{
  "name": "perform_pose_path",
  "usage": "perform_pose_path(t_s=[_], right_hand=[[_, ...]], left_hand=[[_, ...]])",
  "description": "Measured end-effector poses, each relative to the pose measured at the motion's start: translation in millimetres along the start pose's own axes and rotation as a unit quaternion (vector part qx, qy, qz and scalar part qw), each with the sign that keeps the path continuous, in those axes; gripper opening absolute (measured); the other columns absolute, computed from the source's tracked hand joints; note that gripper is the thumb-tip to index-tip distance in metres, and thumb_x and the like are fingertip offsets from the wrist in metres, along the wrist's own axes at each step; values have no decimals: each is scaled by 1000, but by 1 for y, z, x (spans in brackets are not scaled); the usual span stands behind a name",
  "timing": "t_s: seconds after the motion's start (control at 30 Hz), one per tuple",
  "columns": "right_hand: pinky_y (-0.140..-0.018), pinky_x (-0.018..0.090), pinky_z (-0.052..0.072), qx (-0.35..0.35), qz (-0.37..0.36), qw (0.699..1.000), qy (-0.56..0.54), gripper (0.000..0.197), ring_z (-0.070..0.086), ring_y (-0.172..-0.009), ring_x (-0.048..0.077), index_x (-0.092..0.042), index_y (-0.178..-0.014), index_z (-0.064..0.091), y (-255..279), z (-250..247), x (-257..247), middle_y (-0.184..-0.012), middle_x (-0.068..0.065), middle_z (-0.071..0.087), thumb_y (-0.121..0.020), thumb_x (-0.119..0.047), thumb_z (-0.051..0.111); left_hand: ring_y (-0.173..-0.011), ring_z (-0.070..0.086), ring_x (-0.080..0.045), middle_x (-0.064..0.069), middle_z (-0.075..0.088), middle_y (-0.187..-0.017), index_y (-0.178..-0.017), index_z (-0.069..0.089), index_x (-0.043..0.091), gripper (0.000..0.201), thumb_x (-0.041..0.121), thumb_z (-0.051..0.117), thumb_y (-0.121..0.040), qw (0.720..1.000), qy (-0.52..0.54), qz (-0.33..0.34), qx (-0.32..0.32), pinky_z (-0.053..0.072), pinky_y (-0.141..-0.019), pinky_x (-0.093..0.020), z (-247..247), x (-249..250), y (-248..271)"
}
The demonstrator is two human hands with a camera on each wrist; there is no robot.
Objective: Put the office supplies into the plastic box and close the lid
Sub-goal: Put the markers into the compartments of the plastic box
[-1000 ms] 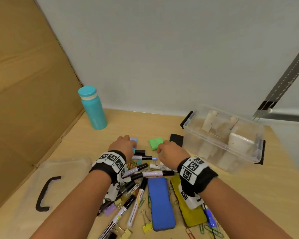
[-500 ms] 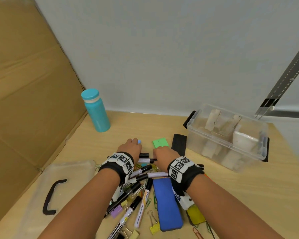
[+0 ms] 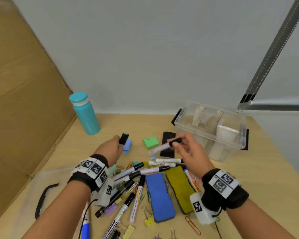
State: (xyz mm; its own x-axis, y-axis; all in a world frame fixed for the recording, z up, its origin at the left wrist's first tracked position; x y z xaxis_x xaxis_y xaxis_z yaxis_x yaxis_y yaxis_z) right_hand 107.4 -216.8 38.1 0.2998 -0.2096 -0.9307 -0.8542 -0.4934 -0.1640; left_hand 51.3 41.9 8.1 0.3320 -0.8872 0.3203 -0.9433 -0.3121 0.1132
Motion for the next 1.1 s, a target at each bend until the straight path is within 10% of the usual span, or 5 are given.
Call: perform_pose_path(t_s=[0.43,0.7,0.93,1.1], right_hand=[[-68,30,59,195,5,971,-139,22,64,-81,20,-24,-124,34,-17,-61,-7,-94,9,59,-103,-18,35],[-57,34,58,306,-22,951,-42,9,63,-66,12,-28,-106,41,-32,-116,-23,-89,7,57,-99,-26,47],[-45,20,51,232,197,952,19,44,65,-67,21,-15,-133,29,-89,-133,31,-115,16,53,-93,-3,44],[-96,32,42,104,330,898,270,54,52,-120,35,-3,-141,33,-108,-119,62,-131,22,51,-89,-6,49]], left_hand=[[-98,59,-22,-6,60,-117,-122,48,16,33,34,49,-94,986,-69,-19,-150,47,-81,-31,46,-18,43],[-112,57,-19,-3,58,-127,-128,49,18,39,37,49,-94,975,-126,-30,-183,45,-89,-28,57,-14,36],[-111,56,-21,-5,56,-127,-124,49,14,31,30,45,-97,984,-92,-22,-151,43,-89,-28,50,-15,24],[-84,56,-20,-2,41,-108,-111,51,12,25,32,44,-98,991,-70,5,-118,41,-72,-25,47,-8,17]])
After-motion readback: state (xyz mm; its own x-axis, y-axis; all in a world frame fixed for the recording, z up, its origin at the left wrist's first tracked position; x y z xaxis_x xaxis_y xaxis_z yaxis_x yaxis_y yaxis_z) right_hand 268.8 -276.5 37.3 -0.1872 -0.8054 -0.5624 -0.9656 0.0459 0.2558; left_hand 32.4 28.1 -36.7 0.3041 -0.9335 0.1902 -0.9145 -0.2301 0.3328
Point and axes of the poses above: each hand's wrist, its own y-axis away from the middle knuckle, its own z-axis out of the palm, x = y × z, the point moved 8 cm from there along -y, towards the middle knuckle
